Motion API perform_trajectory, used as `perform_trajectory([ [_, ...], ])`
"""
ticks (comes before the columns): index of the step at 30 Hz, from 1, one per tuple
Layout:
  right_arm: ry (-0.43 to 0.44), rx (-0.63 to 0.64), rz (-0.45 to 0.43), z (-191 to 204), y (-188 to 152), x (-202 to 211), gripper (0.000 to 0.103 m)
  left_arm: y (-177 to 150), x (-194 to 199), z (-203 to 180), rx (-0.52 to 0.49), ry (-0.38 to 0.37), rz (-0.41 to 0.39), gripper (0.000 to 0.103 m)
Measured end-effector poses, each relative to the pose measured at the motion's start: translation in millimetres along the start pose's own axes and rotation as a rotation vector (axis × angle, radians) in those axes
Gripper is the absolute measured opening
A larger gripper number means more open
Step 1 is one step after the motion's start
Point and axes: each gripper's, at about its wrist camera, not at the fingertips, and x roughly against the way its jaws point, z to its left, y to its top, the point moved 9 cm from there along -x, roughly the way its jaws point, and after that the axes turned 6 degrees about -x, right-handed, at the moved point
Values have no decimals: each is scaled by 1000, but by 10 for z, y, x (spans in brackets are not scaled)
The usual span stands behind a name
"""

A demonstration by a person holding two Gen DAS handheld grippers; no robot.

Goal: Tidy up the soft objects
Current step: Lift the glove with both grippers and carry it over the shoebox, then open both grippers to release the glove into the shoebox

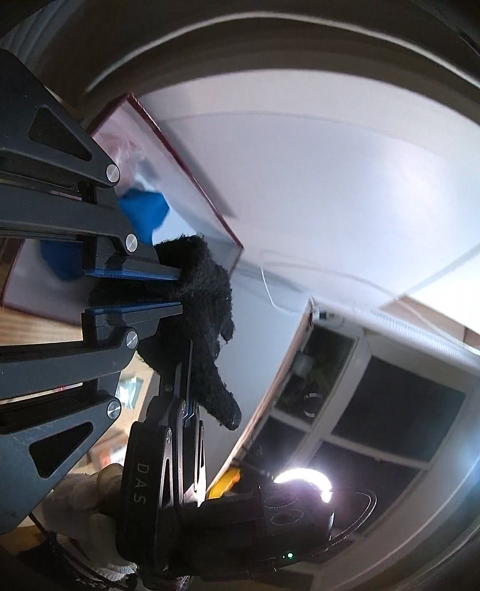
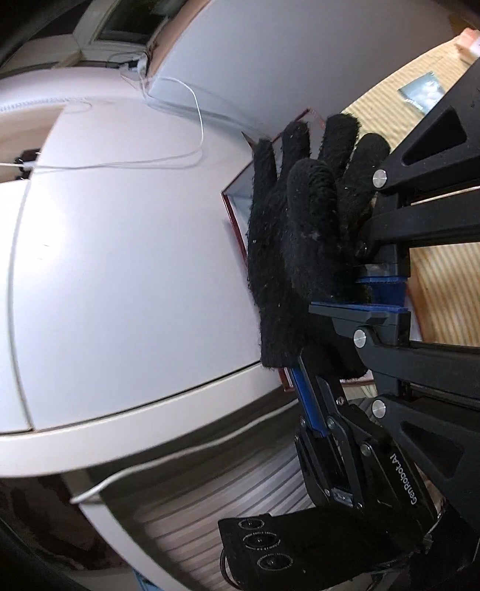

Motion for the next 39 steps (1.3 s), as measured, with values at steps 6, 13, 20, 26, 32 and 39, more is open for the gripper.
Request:
perform_trajectory([
  [6,7,-3,46,-27,-4,-346,7,-81,-76,201,12,58,29,9],
  [13,-37,-62,84,-186,-23,-529,28,-143,-148,326,52,99,63,15],
  [20,-69,-59,54,-235,-37,-436,70,-144,-127,253,39,94,62,16],
  [26,-68,-101,24,-296,-100,-242,70,-152,-26,212,22,91,56,16],
  [32,-75,-148,-27,-376,-259,95,70,-158,110,105,7,99,44,53],
  [39,-89,-243,-92,-569,-553,501,70,-181,195,-111,-50,104,39,68],
])
